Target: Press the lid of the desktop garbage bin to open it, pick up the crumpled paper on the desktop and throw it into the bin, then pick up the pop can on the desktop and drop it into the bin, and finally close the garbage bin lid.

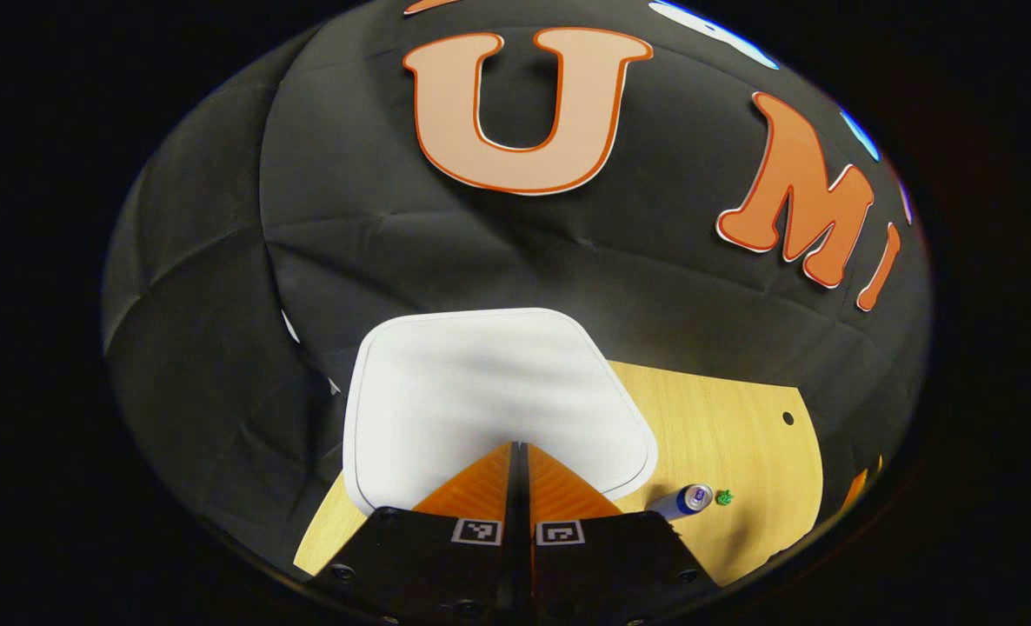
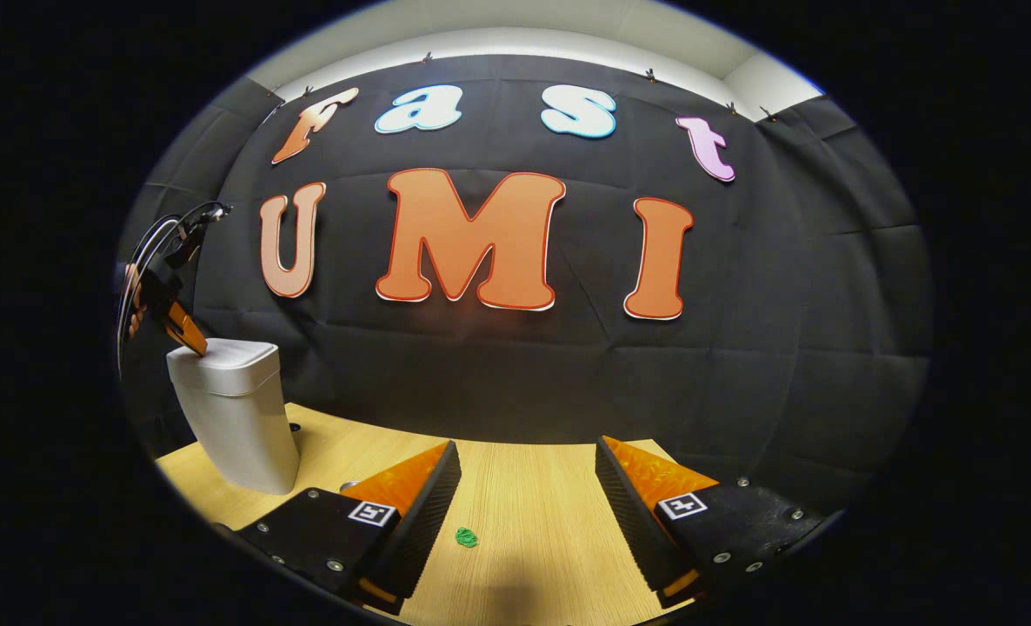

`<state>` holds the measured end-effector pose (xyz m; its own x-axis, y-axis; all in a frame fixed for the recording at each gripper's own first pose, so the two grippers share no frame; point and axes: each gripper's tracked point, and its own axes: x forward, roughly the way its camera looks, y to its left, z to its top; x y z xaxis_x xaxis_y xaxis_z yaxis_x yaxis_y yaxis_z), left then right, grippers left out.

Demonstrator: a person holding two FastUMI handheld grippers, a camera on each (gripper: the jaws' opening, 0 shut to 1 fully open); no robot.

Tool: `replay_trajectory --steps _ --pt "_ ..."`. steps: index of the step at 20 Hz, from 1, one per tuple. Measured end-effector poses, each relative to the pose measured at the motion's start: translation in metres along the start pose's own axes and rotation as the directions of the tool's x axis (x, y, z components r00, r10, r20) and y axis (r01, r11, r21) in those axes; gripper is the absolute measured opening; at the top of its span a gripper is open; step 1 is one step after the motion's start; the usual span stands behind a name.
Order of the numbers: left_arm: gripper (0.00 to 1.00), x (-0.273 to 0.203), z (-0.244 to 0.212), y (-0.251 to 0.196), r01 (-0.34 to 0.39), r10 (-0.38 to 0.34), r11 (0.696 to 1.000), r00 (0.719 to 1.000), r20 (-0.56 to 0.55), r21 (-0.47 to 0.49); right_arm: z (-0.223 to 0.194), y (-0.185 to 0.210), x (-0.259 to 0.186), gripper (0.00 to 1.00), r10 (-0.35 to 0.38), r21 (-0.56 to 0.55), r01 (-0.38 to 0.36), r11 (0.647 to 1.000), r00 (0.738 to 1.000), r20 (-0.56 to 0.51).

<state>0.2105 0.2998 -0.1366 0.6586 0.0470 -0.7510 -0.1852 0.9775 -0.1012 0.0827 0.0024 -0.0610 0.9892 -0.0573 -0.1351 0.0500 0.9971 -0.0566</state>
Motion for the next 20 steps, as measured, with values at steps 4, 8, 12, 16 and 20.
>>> replay_trajectory --steps 4,8,12,16,20 --pt "0.0 0.0 0.002 0.001 0.005 -0.005 1.0 1.0 -0.003 -0.004 0.003 -0.002 -0.001 0.94 -0.004 0.011 0.004 1.0 1.0 0.011" --pt "0.01 -0.016 0.018 0.004 -0.022 0.023 1.0 0.996 0.084 -0.012 0.01 -0.008 -0.001 0.93 -0.011 0.013 0.011 1.0 1.0 0.026" --pt "0.01 -0.056 0.053 0.002 -0.093 0.074 0.994 0.965 0.253 0.062 0.011 -0.008 -0.004 0.93 -0.008 0.008 0.008 1.0 1.0 0.03" --pt "0.01 -0.097 0.068 -0.018 -0.091 0.056 0.993 0.93 0.362 0.081 0.014 -0.004 -0.007 0.93 0.001 0.013 -0.002 1.0 0.999 0.037" --pt "0.2 -0.134 0.067 -0.046 -0.042 0.0 0.996 0.88 0.474 0.079 0.015 -0.003 -0.011 0.93 0.008 0.02 -0.009 1.0 0.999 0.038"
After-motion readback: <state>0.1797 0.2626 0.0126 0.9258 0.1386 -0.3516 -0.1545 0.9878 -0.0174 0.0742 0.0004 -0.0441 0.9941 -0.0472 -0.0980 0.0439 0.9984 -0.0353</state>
